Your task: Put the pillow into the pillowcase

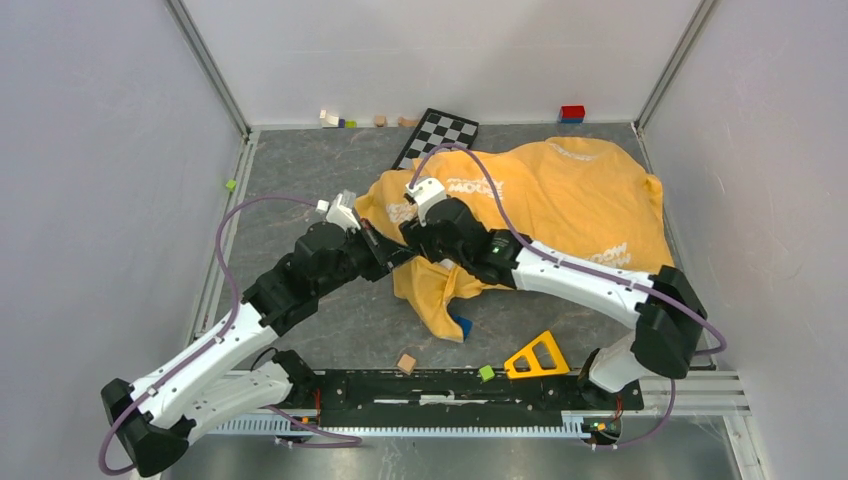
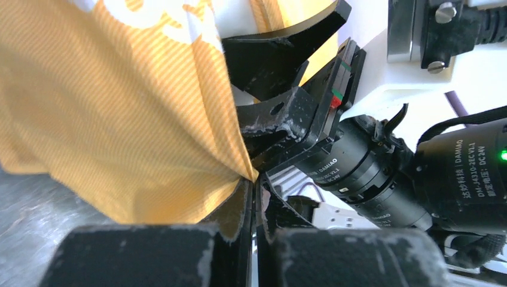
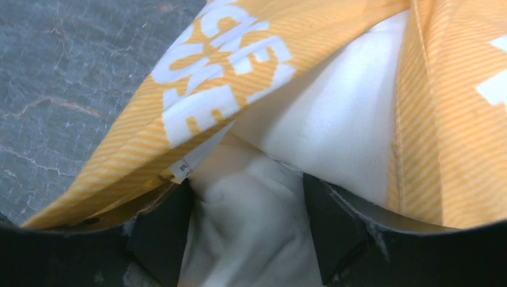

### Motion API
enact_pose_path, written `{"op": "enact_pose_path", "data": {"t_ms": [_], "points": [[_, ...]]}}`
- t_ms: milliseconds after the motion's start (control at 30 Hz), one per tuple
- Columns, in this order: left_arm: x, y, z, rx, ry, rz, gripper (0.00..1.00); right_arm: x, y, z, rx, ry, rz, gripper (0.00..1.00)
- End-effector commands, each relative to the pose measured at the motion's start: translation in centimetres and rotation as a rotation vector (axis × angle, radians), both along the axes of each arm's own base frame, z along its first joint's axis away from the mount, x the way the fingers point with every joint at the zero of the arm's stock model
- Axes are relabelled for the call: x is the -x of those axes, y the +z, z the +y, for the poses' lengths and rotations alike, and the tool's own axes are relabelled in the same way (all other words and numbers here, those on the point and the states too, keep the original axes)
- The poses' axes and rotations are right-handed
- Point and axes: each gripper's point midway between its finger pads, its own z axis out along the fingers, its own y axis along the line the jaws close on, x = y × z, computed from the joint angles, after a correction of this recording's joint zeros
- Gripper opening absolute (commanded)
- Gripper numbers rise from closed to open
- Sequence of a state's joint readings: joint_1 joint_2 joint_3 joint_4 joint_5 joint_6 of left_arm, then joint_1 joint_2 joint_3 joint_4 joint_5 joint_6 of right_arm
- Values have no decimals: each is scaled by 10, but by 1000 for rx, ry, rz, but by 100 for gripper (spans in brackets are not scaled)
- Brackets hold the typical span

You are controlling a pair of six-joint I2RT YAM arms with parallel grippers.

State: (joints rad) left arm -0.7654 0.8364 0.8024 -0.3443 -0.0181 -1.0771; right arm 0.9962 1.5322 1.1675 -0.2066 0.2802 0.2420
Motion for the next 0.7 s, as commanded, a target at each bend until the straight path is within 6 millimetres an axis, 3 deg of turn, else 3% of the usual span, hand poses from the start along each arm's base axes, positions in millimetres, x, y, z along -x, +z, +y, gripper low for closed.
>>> {"op": "enact_pose_path", "data": {"t_ms": [0, 100, 233, 367, 467, 667], "points": [[-30, 7, 16, 2, 117, -1, 2, 0, 107, -8, -150, 4, -148, 77], [-40, 13, 17, -8, 118, -4, 2, 3, 111, -12, -146, 17, -158, 82], [-51, 16, 14, -25, 115, -6, 2, 17, 120, -4, -245, 95, -164, 84], [-46, 17, 11, -8, 88, 1, 2, 12, 129, -10, -311, 67, -163, 73], [-39, 19, 14, 17, 84, -10, 2, -1, 120, -19, -298, 8, -136, 55], [-25, 14, 20, 23, 66, -14, 2, -11, 107, -20, -300, -20, -107, 51]]}}
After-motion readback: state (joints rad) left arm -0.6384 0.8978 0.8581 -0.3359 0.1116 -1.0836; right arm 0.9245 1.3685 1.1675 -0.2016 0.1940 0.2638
